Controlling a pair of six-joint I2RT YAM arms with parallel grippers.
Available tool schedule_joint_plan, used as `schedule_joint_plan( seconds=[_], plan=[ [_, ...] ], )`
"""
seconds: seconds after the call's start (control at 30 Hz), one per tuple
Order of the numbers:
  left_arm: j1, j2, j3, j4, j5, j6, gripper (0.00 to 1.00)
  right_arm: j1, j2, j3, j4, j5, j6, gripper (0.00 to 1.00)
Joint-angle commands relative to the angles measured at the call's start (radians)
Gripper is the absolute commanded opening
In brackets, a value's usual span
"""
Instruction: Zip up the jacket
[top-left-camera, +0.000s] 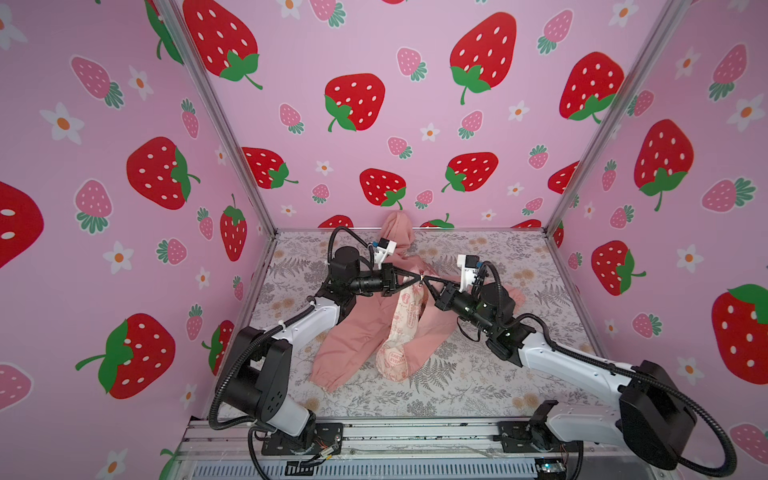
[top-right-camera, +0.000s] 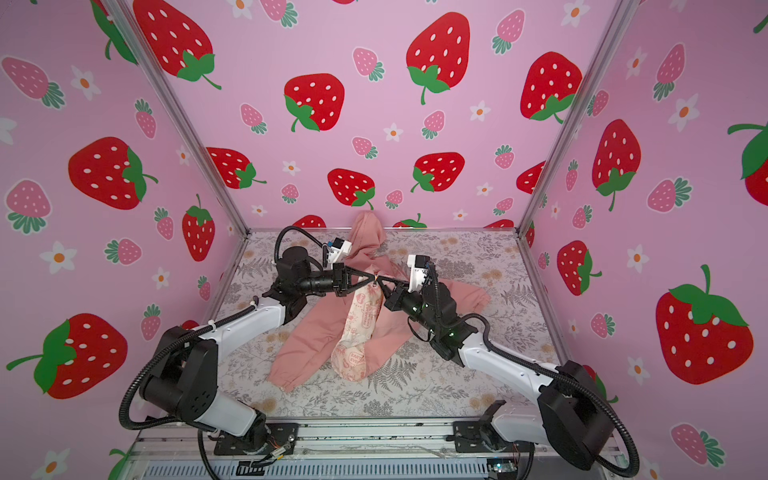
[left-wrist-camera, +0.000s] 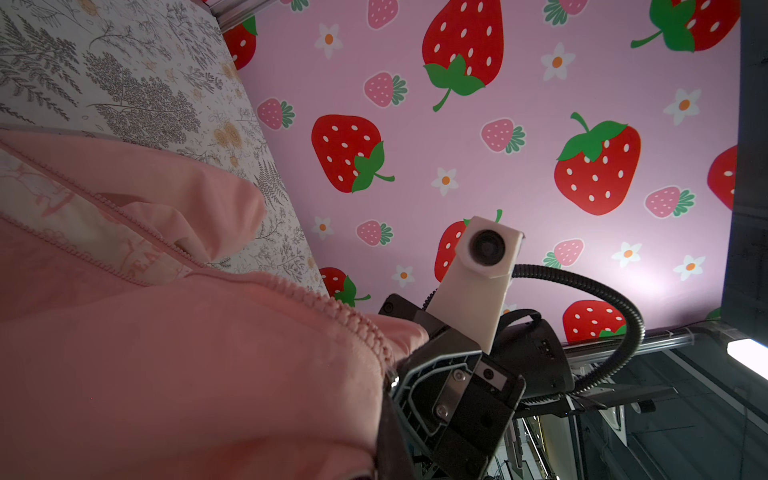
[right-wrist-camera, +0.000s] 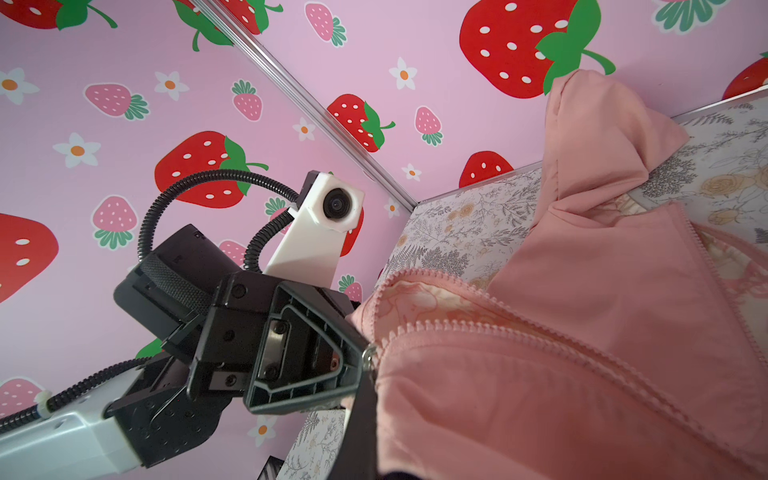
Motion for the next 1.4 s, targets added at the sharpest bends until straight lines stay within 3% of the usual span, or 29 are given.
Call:
schedule_joint_plan(
  seconds=[0.0,0.83,1.37],
  plan=[
    [0.017,-0.021,0.012,0.062,-0.117,0.022,0.00,0.034,-0.003,-0.031,-0.084,-0.064,-0.018,0.00],
    [-0.021,-0.069,-0.023,0.009,-0.212,0.129,0.00,0.037,0.004,-0.002,-0.111,-0.085,0.006,0.00],
    [-0.022,-0.021,-0.028,0.110,-0.187,0.065,0.00,0.038,-0.093,0.025,-0.126,-0.103,-0.040,0.00]
  ],
)
